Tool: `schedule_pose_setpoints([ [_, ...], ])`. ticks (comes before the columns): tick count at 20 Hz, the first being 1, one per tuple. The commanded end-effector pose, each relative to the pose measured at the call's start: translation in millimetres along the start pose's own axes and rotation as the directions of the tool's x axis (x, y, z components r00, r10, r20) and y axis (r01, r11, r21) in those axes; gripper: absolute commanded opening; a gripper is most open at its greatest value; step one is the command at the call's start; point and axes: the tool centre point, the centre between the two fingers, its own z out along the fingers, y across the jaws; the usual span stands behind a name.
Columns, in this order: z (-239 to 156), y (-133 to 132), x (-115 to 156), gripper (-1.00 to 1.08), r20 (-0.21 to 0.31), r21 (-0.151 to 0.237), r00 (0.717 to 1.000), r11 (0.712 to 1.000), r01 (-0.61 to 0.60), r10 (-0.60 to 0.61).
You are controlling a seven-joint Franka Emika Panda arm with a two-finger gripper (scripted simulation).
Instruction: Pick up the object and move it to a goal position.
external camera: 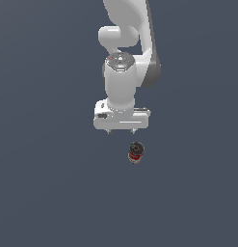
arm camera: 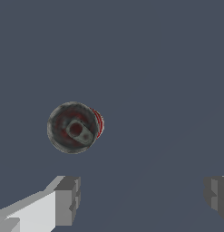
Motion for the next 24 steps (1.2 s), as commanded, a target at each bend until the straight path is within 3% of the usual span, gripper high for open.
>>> schedule_pose_setpoints([
  [1,0,0,0,1.0,0.0,0.0,1.0,1.0,0.0,0.0],
  [10,13,-16,-11,1.0,0.046,0.026,0.999,1.0,0.011,-0.012],
  [24,17,-22,-5,1.0,0.047,0.019,0.996,0.997,-0.071,0.07],
])
